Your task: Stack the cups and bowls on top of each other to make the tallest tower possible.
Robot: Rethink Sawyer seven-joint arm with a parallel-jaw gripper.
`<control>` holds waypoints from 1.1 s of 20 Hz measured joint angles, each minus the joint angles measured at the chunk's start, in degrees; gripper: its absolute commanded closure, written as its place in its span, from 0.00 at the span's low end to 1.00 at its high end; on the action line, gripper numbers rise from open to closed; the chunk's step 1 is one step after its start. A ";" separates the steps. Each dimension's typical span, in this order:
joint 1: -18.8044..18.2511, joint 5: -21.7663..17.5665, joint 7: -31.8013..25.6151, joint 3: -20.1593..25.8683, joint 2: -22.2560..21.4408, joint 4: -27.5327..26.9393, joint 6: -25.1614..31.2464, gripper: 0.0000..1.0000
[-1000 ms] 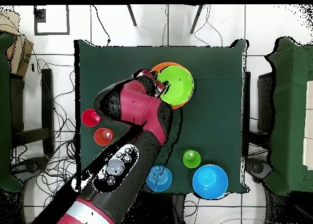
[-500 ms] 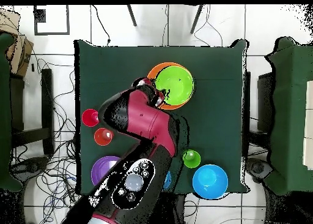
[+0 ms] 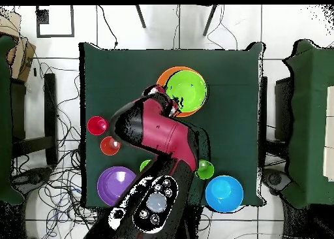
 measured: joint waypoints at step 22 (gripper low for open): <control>-17.71 -7.68 0.00 20.72 -9.66 6.36 -0.51 0.00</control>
